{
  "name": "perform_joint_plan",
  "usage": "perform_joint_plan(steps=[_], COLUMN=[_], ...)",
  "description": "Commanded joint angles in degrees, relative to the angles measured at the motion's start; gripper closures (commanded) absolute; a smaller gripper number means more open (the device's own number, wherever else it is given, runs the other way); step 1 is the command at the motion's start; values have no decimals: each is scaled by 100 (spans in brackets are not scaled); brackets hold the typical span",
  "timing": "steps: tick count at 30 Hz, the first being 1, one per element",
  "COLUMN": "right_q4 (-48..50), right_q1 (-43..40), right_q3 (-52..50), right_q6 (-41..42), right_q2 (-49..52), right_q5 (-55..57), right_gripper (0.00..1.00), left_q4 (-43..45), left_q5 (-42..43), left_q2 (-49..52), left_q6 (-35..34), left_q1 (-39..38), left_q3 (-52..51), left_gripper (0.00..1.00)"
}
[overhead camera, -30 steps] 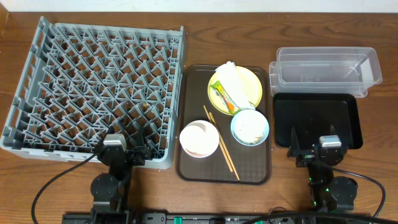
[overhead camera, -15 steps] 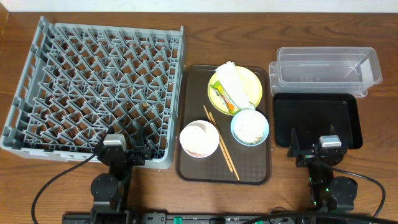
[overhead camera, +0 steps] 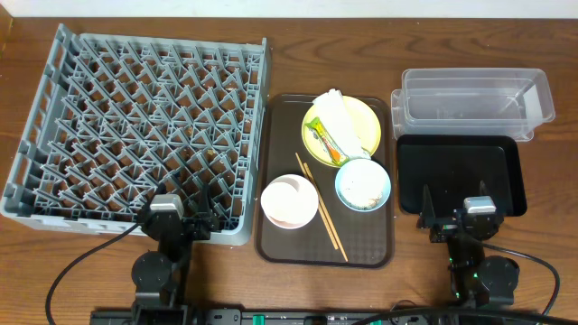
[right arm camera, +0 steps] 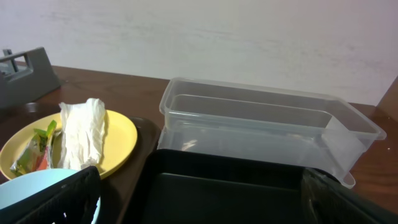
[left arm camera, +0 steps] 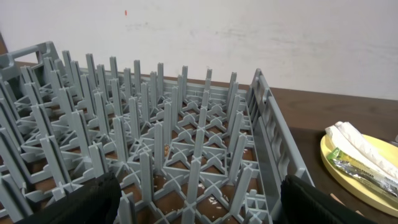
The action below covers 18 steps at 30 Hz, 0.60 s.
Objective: Sort waste into correct bins and load items into the dishwasher
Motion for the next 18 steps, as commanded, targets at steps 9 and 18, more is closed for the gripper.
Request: perform_joint_plan(steps=[9, 18], right_q4=[-26, -26], right_q1=[-42, -42], right_q3=[-4, -4], right_q6=[-57, -57], right_q2=[-20, -20], right_q5=[-42, -42], right_gripper=[1, 1], left_q4=[-225, -179], left_q5=[-68, -122], left_q2=[-39, -39], left_q6=[55, 90], left_q1=[24, 24], left_q3=[-81, -81], left_gripper=[15, 15])
